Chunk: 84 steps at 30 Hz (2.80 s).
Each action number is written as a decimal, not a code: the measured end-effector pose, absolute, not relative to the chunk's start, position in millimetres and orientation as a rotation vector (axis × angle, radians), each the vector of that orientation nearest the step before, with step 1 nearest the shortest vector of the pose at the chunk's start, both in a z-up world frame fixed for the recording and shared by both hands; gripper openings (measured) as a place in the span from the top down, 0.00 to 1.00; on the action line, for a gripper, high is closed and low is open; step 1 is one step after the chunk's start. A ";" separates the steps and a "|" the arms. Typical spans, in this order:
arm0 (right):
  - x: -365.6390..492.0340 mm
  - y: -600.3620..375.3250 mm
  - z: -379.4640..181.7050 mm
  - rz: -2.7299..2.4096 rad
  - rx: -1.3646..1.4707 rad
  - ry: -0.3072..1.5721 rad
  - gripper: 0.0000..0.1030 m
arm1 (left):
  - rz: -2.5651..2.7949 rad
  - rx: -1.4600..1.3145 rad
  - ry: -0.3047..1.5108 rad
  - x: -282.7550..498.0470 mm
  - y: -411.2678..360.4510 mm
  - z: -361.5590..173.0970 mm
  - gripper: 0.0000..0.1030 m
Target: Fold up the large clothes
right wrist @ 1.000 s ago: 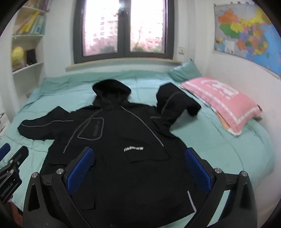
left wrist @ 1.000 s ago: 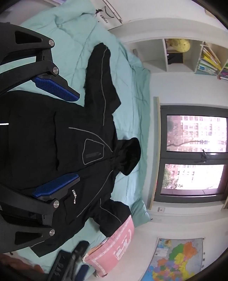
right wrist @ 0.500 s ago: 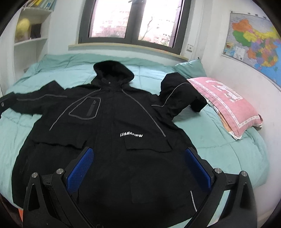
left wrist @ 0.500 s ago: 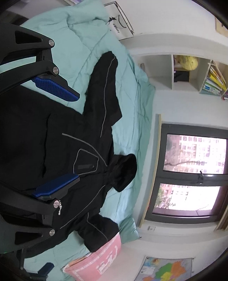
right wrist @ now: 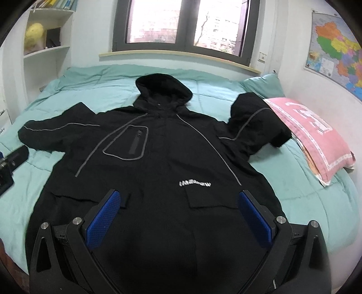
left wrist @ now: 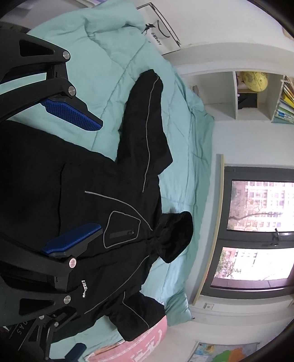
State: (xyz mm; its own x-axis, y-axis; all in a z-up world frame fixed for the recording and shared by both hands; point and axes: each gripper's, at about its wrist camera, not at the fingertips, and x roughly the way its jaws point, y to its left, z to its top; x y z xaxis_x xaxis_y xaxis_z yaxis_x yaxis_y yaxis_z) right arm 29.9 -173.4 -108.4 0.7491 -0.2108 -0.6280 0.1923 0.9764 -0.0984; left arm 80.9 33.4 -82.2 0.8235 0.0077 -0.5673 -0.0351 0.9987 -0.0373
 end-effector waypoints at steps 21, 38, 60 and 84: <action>23.7 -170.5 -112.1 -0.181 0.035 0.739 0.00 | -0.029 -0.122 0.650 76.5 45.2 -87.7 0.17; 75.4 -151.2 -124.5 -0.107 0.061 0.816 0.00 | 0.038 -0.143 0.689 119.5 85.7 -104.9 0.17; 218.8 -118.0 -232.1 0.004 -0.029 0.744 0.00 | 0.290 -0.565 0.682 339.2 389.7 -166.3 0.18; 229.7 -115.4 -248.1 0.007 -0.054 0.798 0.00 | 0.284 -0.198 0.634 343.7 338.8 -158.9 0.85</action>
